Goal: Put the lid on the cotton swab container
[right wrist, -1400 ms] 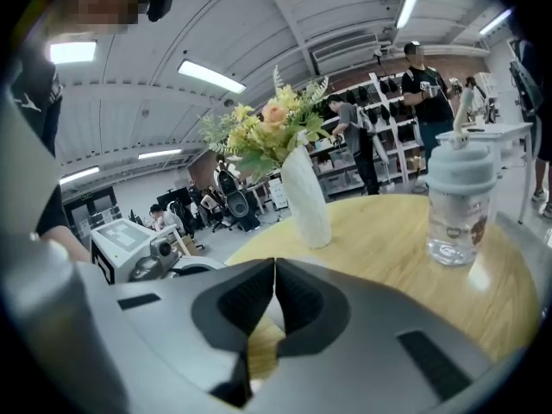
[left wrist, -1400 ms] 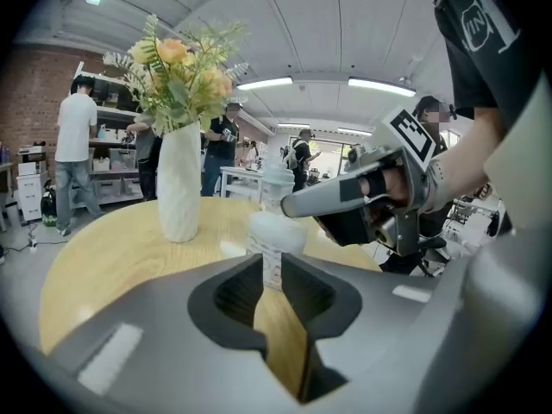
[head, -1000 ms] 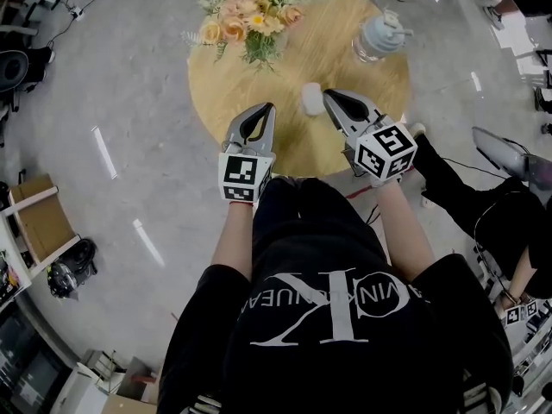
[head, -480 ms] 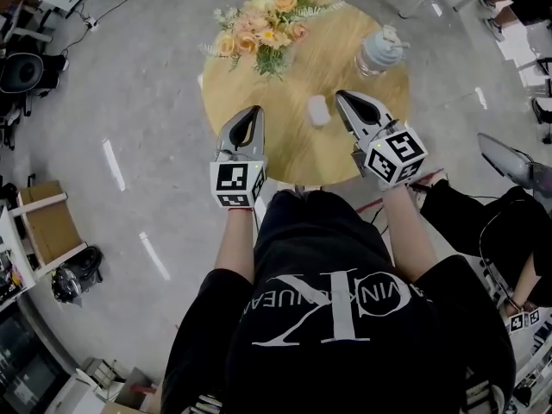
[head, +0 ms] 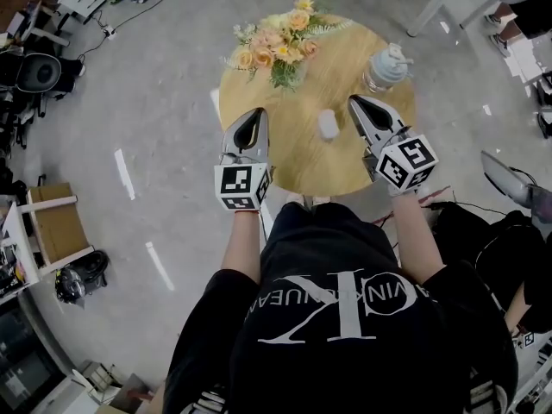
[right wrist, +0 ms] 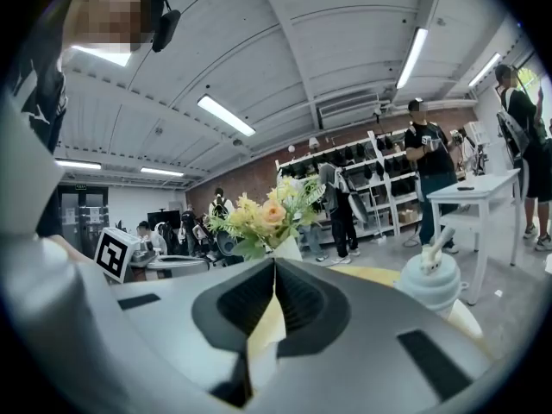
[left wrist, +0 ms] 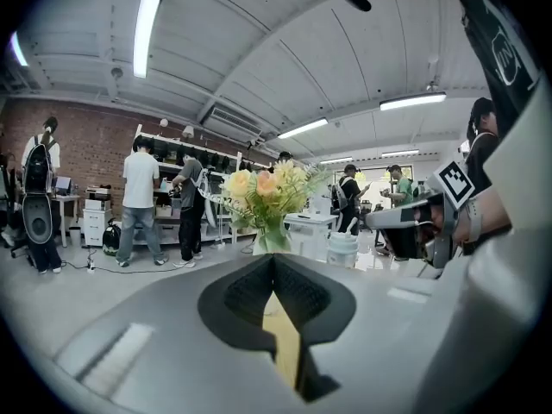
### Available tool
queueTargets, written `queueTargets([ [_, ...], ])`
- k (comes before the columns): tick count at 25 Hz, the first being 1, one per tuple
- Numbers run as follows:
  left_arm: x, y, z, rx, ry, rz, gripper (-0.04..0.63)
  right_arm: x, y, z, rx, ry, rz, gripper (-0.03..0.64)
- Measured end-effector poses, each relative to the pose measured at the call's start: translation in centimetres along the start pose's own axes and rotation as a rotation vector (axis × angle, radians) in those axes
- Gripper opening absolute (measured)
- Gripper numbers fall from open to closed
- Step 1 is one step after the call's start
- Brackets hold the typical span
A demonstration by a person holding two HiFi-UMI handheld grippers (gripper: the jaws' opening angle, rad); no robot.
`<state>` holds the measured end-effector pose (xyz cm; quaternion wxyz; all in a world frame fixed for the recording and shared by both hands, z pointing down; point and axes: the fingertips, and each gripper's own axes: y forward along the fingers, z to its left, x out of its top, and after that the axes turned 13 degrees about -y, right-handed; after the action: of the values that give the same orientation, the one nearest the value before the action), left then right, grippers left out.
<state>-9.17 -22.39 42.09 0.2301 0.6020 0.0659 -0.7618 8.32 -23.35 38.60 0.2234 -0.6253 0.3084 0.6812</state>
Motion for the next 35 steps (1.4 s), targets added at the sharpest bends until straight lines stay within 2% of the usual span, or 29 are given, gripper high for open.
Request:
queueTargets([
  [29, 6.8, -0.8, 1.9, 0.077, 0.012, -0.153, 0.012, 5.3, 1.2, -1.2, 0.006, -0.037, -0.115, 0.015],
  [35, 7.1, -1.5, 2.2, 0.09, 0.017, -0.175, 0.012, 5.4, 1.2, -0.8, 0.005, -0.039, -0.128, 0.015],
])
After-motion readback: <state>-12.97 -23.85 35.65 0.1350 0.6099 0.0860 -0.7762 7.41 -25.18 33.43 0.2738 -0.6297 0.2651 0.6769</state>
